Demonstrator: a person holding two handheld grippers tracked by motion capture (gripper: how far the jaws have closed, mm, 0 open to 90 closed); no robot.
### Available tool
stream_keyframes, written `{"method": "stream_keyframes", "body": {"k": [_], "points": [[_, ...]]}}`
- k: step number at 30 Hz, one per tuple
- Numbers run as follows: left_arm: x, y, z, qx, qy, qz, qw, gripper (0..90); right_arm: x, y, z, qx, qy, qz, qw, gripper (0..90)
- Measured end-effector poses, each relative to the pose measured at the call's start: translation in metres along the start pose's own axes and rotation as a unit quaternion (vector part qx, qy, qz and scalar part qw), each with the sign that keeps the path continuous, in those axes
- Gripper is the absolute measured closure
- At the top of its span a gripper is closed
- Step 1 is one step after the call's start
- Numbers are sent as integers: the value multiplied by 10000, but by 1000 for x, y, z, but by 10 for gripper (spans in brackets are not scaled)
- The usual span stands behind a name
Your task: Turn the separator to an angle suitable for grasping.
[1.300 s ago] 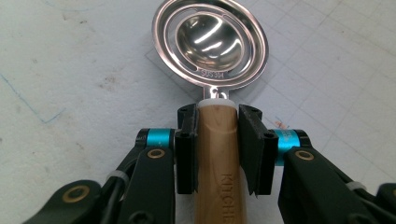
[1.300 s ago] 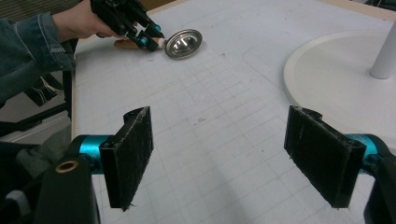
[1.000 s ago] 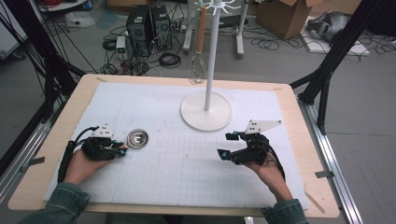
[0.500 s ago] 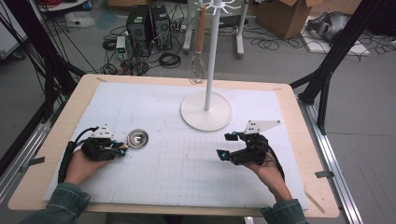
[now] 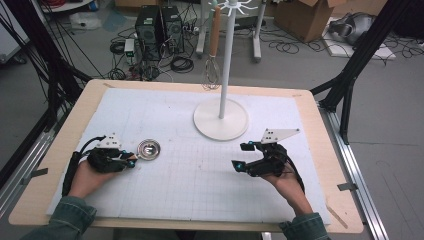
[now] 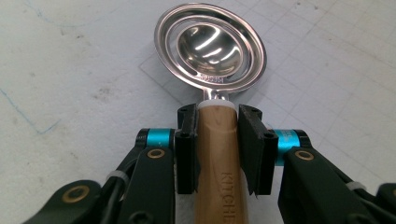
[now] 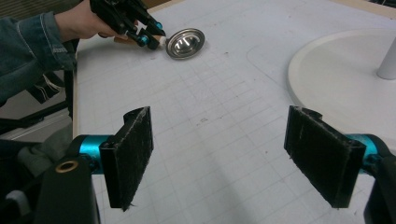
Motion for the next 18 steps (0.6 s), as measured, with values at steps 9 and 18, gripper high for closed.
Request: {"method": "stream_keyframes", "body": {"k": [9,18], "points": [[-9,11,-4,-200,-186,28,9996,692,-1,0,1,15,-6,-15,10000,231],[-38,31,0,-306,-529,356,9975,691,0,0,-1,18,-15,-26,10000,231]]}}
Point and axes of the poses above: each handheld gripper's, and its own axes: z roughly forward along the jaws, y roughly out of its top, x roughly to its left, the point moved 9 cm from there along z, roughly forward along the jaws, and after that the axes turned 13 degrees about -z, right-handed, at the moved point
